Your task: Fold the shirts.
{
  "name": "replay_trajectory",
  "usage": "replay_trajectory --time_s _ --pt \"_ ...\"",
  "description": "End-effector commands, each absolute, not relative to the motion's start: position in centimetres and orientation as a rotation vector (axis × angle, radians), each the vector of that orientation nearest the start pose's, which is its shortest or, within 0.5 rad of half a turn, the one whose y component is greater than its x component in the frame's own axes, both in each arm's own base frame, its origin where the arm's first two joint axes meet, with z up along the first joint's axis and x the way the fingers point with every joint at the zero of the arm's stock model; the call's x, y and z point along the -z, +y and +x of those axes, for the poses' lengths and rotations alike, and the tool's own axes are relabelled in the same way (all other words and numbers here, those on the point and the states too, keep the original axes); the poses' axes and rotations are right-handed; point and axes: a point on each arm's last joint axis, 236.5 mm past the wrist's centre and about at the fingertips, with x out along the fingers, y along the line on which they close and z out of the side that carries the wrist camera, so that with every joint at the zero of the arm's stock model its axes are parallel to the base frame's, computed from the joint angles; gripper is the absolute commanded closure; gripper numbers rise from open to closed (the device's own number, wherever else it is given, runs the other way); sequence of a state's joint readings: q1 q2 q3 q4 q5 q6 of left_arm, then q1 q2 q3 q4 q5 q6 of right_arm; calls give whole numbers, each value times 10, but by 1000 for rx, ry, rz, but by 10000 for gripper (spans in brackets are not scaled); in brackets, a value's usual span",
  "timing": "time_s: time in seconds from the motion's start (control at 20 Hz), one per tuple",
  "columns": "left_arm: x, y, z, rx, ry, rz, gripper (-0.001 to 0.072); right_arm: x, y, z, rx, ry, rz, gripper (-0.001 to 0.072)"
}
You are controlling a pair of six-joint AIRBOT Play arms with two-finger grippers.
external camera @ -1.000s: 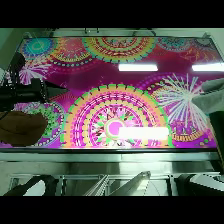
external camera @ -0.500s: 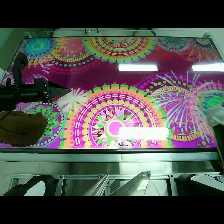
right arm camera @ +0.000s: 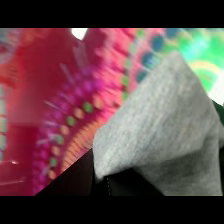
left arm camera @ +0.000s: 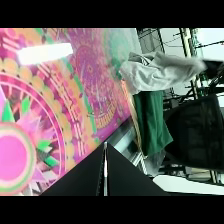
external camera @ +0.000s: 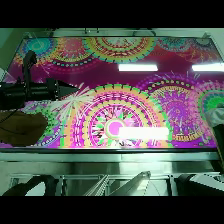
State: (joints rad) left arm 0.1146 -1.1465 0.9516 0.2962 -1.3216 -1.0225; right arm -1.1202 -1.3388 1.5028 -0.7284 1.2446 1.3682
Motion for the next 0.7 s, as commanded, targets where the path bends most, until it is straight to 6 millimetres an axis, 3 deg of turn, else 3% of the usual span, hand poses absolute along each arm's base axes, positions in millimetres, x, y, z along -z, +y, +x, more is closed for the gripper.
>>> replay_trajectory --time_s 0.0,0.15,0.25,0.35,0.5,0.65 --pt "-136 -174 350 883 919 -782 697 -306 -275 417 36 231 817 695" --pt "-137 -164 354 859 907 -793 696 -339 -269 438 -20 194 760 695" --pt "-137 -157 357 844 899 -800 697 -340 -271 435 -18 199 750 695" --pt "-136 -155 358 838 896 -801 697 -310 -271 422 -2 325 721 695" --pt "-129 -156 355 831 920 -771 697 -229 -287 377 174 684 638 695" --pt "-120 -158 348 834 957 -728 697 -192 -296 327 308 916 609 695"
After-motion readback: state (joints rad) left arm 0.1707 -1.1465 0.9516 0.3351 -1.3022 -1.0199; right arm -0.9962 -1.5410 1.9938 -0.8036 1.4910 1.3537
